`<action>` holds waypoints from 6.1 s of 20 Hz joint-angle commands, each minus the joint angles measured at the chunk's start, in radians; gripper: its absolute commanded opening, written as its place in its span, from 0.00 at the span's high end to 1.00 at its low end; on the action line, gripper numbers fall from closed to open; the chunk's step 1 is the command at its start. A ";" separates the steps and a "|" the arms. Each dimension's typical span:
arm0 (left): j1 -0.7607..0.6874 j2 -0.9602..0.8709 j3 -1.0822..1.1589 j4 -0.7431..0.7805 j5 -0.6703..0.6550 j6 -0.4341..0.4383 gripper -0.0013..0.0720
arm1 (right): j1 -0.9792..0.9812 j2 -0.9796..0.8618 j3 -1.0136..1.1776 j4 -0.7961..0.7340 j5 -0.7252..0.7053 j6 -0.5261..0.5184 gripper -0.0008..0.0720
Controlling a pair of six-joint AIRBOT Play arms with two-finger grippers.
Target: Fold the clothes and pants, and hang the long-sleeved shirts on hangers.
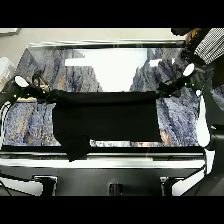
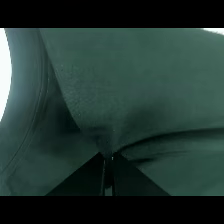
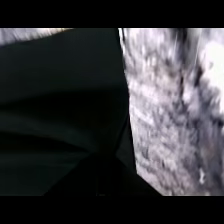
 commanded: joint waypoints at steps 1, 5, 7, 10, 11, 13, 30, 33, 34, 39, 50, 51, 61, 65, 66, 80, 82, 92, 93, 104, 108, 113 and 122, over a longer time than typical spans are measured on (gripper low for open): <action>0.003 -0.028 0.002 0.011 -0.031 0.004 0.96 | 0.001 -0.048 -0.002 0.035 0.093 0.011 0.95; 0.003 -0.069 0.002 0.010 -0.026 0.004 0.96 | 0.002 -0.080 -0.014 0.055 0.122 0.010 0.95; 0.003 -0.084 0.002 0.010 -0.026 0.004 0.96 | 0.001 -0.081 -0.030 0.054 0.140 0.011 0.95; 0.003 -0.084 0.004 0.010 -0.018 0.004 0.95 | 0.001 -0.084 -0.037 0.055 0.229 0.010 0.85; 0.004 -0.083 0.005 0.010 -0.019 0.004 0.88 | 0.001 -0.084 -0.037 0.056 0.263 0.011 0.80; 0.006 -0.073 0.006 0.010 -0.033 0.004 0.70 | 0.001 -0.084 -0.037 0.055 0.361 0.010 0.62; 0.196 0.722 -0.850 -0.142 -0.202 -0.084 0.28 | -0.232 0.570 -0.694 0.100 0.067 -0.159 0.41; 0.196 0.760 -0.928 -0.183 -0.182 -0.111 0.28 | -0.232 0.623 -0.793 0.134 0.050 -0.177 0.41; 0.196 0.759 -0.945 -0.182 -0.180 -0.123 0.28 | -0.232 0.633 -0.805 0.138 0.049 -0.177 0.41; 0.196 0.759 -1.022 -0.217 -0.120 -0.129 0.28 | -0.232 0.653 -0.808 0.156 0.051 -0.177 0.42; 0.138 0.692 -1.118 -0.370 0.071 -0.128 0.50 | -0.232 0.654 -0.808 0.202 0.049 -0.177 0.42; 0.113 0.677 -1.118 -0.378 0.085 -0.128 0.57 | -0.232 0.654 -0.808 0.216 0.051 -0.177 0.42; 0.086 0.660 -1.117 -0.379 0.098 -0.098 0.96 | -0.406 0.621 -0.763 0.263 0.109 -0.174 0.42; 0.086 0.660 -1.116 -0.379 0.091 -0.075 0.96 | -0.410 0.523 -0.855 0.269 0.097 -0.244 0.42; 0.086 0.660 -1.116 -0.379 0.090 -0.075 0.96 | -0.386 0.499 -0.886 0.265 0.086 -0.269 0.42; 0.087 0.659 -1.108 -0.379 0.090 -0.037 0.96 | -0.262 0.460 -1.073 0.286 -0.129 -0.312 0.74; 0.090 0.664 -1.077 -0.378 0.065 0.004 0.96 | -0.262 0.463 -1.073 0.306 -0.127 -0.313 0.95; 0.271 0.981 -0.859 -0.124 -0.414 -0.080 0.96 | -0.262 0.899 -1.073 0.057 0.232 -0.180 0.95; 0.271 1.007 -0.859 -0.129 -0.420 -0.085 0.96 | -0.262 0.933 -1.073 0.060 0.228 -0.170 0.95; 0.170 0.597 -0.606 -0.240 -0.094 -0.002 0.96 | -0.069 0.586 -0.803 0.288 -0.259 -0.296 0.95; 0.072 0.340 -0.375 -0.239 -0.068 0.008 0.96 | -0.069 0.457 -0.677 0.270 -0.275 -0.269 0.95; 0.034 0.097 -0.088 -0.237 -0.078 -0.015 0.96 | -0.069 0.358 -0.565 0.257 -0.290 -0.266 0.95; -0.009 -0.110 0.073 -0.237 -0.109 -0.016 0.90 | -0.058 0.224 -0.532 0.245 -0.267 -0.205 0.73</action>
